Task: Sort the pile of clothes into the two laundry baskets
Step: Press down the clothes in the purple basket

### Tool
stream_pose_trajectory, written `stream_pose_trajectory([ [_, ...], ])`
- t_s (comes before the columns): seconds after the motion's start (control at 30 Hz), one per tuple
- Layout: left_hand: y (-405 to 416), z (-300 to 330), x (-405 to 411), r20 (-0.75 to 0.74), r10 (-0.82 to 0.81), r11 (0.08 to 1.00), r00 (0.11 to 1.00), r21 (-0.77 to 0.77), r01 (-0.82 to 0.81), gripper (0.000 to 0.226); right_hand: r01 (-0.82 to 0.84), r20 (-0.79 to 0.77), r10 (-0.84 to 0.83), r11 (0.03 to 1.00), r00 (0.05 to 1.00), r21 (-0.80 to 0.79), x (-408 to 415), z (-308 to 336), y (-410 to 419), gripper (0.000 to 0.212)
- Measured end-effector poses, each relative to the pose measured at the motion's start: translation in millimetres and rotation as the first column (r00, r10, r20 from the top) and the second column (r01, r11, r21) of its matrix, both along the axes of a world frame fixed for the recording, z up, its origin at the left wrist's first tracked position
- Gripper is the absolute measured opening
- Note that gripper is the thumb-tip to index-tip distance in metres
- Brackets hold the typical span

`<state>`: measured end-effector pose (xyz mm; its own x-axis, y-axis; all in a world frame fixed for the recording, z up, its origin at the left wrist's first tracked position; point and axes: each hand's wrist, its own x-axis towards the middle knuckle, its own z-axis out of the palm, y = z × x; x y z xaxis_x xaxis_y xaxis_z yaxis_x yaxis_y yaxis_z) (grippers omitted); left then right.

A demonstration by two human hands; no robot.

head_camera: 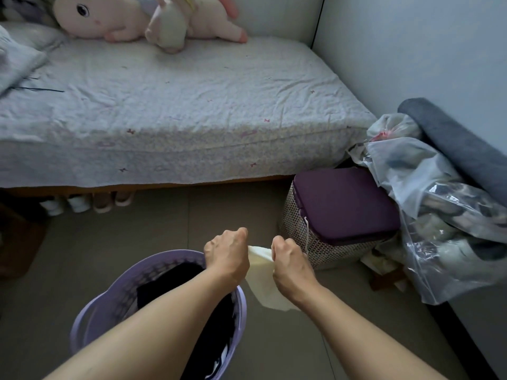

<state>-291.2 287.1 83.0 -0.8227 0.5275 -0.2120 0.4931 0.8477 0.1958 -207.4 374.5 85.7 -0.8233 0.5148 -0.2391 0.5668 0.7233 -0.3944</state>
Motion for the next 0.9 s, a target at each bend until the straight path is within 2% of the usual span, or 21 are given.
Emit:
stream_pose_trajectory([
  [0.13, -55, 7, -5, 0.013, 0.016, 1.000, 1.000, 0.009, -0.016, 0.023, -0.012, 0.011, 0.012, 1.000, 1.000, -0.016, -8, 8, -51, 0.024],
  [0.33, -152, 29, -32, -0.045, 0.032, 0.999, 0.998, 0.013, -0.032, 0.026, -0.007, -0.088, 0.007, 1.000, 0.996, -0.006, -34, 25, -136, 0.024],
  [0.4, -183, 34, -40, -0.022, 0.045, 0.999, 0.999, 0.005, -0.045, 0.025, -0.034, -0.095, 0.033, 0.999, 0.995, -0.003, -44, 28, -161, 0.024],
  [0.6, -257, 26, -41, 0.110, 0.133, 0.989, 0.985, -0.073, -0.126, 0.035, -0.121, 0.124, 0.131, 0.989, 0.984, -0.083, -42, 28, -223, 0.024],
  [0.7, -278, 28, -35, 0.145, 0.158, 0.985, 0.977, -0.094, -0.146, 0.033, -0.149, 0.224, 0.165, 0.985, 0.961, -0.088, -37, 31, -241, 0.035],
  [0.9, -307, 41, -10, 0.142, 0.171, 0.984, 0.975, -0.078, -0.161, 0.032, -0.179, 0.221, 0.201, 0.977, 0.954, -0.114, -25, 41, -272, 0.040],
])
